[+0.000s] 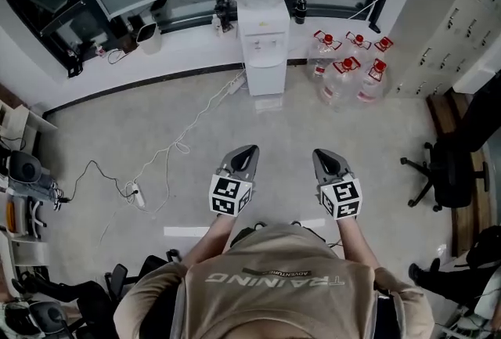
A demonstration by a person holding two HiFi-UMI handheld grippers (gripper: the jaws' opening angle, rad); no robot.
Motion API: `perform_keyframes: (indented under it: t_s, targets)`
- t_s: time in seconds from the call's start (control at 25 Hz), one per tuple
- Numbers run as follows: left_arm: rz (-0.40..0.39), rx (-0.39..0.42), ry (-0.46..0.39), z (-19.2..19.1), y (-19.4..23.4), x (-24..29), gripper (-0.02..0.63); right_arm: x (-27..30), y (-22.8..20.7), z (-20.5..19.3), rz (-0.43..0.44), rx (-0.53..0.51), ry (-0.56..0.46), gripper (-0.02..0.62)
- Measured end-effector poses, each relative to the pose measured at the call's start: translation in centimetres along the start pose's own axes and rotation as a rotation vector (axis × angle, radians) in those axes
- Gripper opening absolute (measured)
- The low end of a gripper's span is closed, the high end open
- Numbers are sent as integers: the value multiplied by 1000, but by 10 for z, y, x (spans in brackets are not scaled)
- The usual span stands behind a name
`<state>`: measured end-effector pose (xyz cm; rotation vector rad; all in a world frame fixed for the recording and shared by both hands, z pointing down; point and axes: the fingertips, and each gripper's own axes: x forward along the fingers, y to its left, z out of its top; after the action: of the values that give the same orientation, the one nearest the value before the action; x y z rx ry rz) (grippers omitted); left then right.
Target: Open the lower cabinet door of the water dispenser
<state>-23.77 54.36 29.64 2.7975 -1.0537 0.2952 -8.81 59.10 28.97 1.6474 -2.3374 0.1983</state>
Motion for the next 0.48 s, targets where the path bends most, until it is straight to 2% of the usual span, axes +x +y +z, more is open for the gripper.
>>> perform_keyframes:
  t_s: [0.28, 0.48]
  targets:
    - [29, 0, 50, -34, 45, 2, 0, 24, 8, -9, -55, 21, 4, 9]
    - [14, -28, 86, -44, 50, 6, 0, 43, 14, -16, -6, 17, 58, 9]
